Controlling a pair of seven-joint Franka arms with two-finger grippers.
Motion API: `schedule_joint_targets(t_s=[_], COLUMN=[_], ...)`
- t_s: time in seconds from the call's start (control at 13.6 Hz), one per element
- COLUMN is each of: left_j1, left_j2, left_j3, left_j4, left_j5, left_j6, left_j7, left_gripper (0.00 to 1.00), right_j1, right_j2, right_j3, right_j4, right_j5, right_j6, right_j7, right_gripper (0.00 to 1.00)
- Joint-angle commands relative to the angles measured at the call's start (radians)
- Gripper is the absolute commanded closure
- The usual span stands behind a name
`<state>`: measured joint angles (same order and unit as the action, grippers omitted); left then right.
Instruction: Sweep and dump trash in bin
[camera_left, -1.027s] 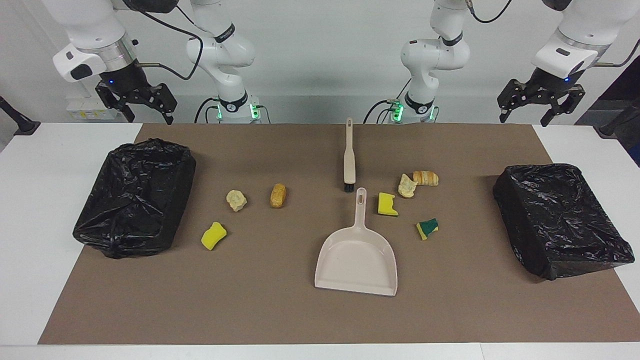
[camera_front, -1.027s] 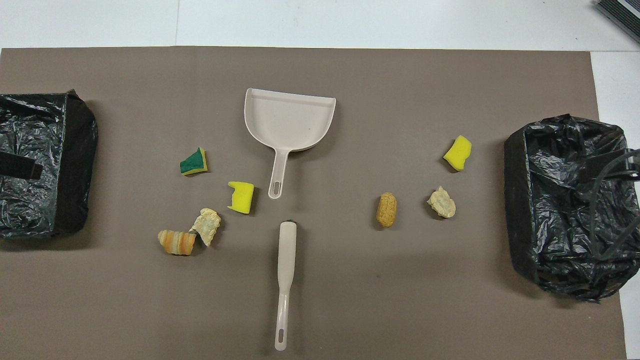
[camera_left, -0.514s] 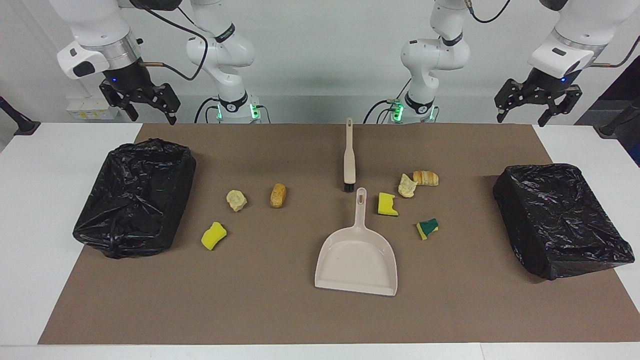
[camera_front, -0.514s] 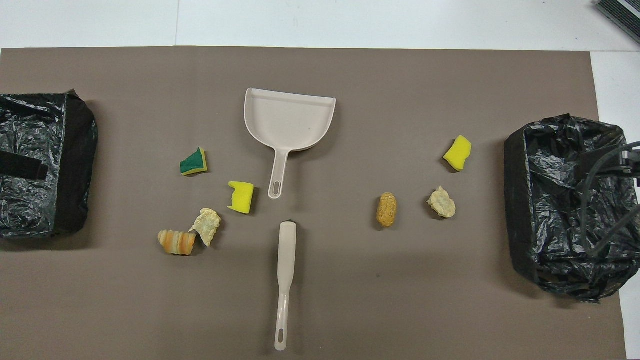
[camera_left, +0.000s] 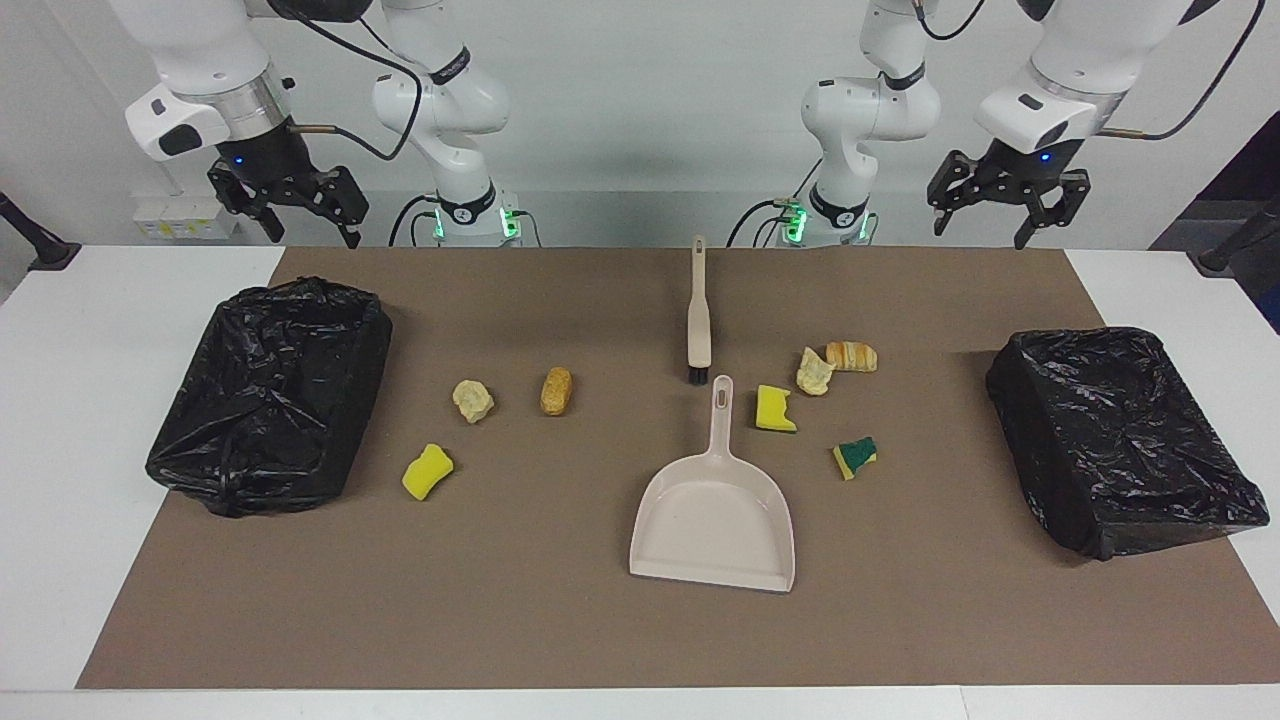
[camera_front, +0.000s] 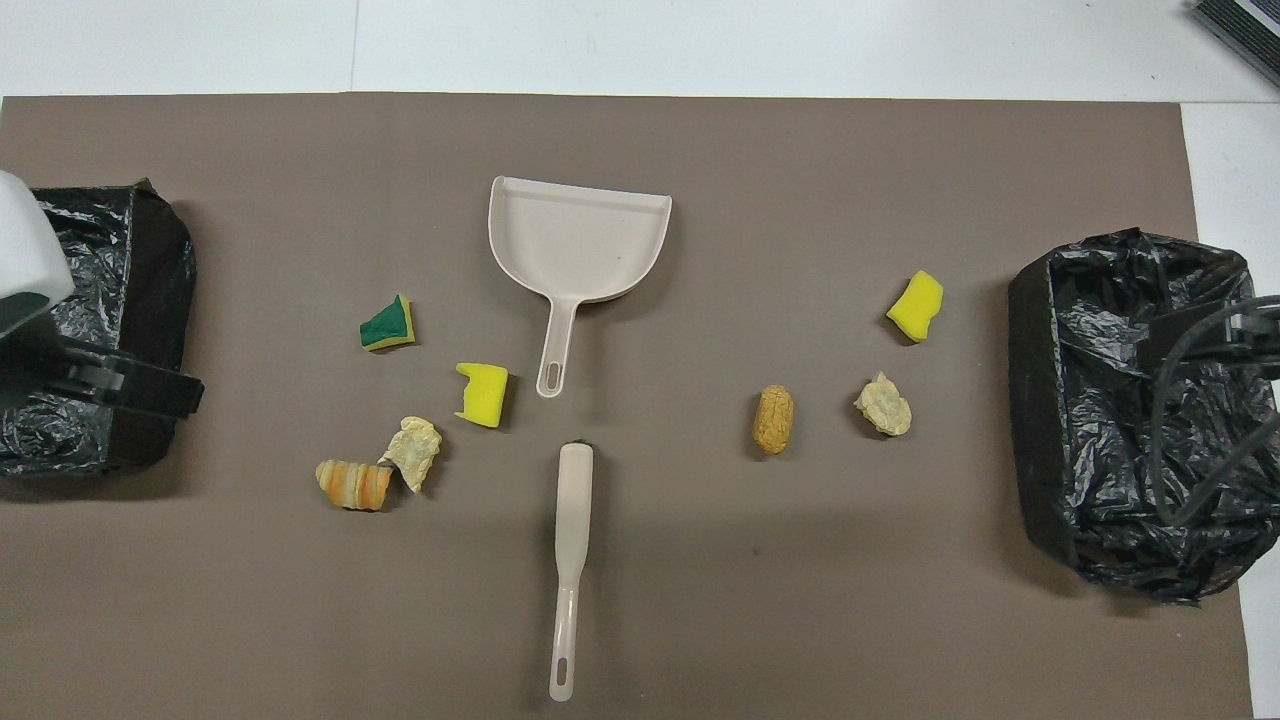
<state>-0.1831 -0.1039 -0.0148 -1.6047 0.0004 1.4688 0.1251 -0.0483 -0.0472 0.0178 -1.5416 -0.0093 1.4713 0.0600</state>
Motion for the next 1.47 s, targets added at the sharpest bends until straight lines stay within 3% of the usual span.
schedule_joint_targets(t_s=[0.0,0.22,0.37,0.59,1.03,1.39], left_j1=[-0.108,-0.234,-0.306,-0.422,-0.639,-0.737], left_j2=[-0.132,-0.281,-0.328,-0.329,-0.312,-0.170], left_j3=[0.010,0.010,0.007,0.004,0.004,0.004], left_j4=[-0.214,-0.458,-0.565,-0.674,-0.808,-0.920], left_j5=[-0.013,-0.026,-0.071,-0.085,-0.108,-0.108], left_j6=[0.086,0.185,0.223,0.338,0.516,0.797], left_j7=[-0.117,-0.212,-0.234,-0.375,-0.553,-0.702], left_gripper=[0.00,0.00,0.00,0.00,0.00,0.00], right_j1=[-0.001,-0.001,-0.001,0.011,0.206,0.349], right_j2=[-0.033,-0.011,0.027,0.094,0.240,0.355], right_j3=[0.005,0.039,0.057,0.086,0.096,0.096], right_j4=[-0.037,-0.034,-0.017,-0.017,-0.023,-0.020], right_j5=[0.017,0.028,0.032,0.093,0.173,0.170], right_j6=[0.012,-0.009,-0.009,0.035,0.259,0.406], right_j7=[-0.042,-0.019,0.009,0.119,0.429,0.634], right_gripper=[0.00,0.00,0.00,0.00,0.00,0.00])
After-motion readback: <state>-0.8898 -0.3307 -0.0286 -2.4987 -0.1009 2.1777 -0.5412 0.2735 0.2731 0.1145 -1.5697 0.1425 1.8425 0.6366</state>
